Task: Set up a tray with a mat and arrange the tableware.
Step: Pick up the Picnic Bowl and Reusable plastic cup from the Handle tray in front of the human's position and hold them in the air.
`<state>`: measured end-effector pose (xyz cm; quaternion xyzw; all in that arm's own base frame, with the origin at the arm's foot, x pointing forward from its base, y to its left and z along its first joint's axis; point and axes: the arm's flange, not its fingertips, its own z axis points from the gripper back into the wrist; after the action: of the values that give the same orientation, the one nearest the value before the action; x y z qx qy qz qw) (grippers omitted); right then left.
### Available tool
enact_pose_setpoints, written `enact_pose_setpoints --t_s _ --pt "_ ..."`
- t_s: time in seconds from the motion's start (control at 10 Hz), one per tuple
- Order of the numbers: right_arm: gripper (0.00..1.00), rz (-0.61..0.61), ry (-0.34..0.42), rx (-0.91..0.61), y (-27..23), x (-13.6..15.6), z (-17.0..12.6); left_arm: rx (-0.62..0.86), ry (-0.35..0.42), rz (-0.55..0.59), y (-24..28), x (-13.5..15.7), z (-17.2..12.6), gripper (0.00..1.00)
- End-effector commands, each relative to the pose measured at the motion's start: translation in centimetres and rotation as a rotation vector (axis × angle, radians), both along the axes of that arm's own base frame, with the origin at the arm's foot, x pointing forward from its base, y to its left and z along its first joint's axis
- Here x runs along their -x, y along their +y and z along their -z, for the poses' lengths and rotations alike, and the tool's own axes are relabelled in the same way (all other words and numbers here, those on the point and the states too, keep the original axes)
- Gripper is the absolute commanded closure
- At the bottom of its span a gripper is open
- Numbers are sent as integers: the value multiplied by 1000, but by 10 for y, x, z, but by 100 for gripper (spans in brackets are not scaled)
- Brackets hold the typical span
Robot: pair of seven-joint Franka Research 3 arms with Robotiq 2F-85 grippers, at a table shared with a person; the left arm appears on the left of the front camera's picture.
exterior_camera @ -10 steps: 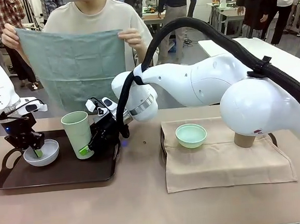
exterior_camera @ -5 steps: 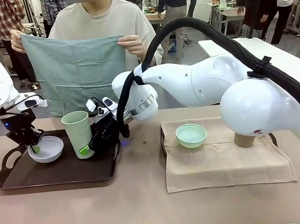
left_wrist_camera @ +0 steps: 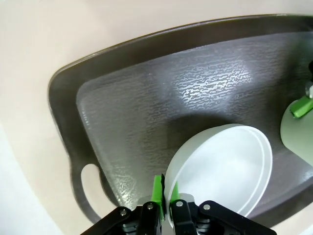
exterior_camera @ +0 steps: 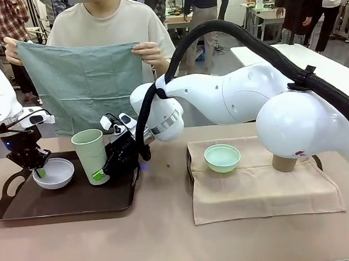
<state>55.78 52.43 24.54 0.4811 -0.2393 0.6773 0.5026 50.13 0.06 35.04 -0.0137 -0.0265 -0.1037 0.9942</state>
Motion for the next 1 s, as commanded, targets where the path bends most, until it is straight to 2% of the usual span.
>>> enact_pose_setpoints --t_s 0.0,0.1,0.2,0.4,0.6,0.8,0.9 --pt "21 8 28 -8 -1 3 -9 7 41 -19 2 -1 -7 96" --pt "21 13 70 -8 -3 9 -26 24 66 -26 7 5 -22 96" --pt "21 36 64 9 -6 21 -54 17 73 -33 15 12 -45 96" --pt "21 60 -4 34 -13 49 -116 19 5 -61 34 30 -91 96" --pt "21 109 -56 69 -23 77 -179 52 -94 -76 49 57 -147 96" --pt "21 143 -99 73 -26 100 -228 47 -175 -97 58 86 -200 96" --pt "21 155 -121 70 -28 110 -245 36 -188 -110 60 98 -217 96"
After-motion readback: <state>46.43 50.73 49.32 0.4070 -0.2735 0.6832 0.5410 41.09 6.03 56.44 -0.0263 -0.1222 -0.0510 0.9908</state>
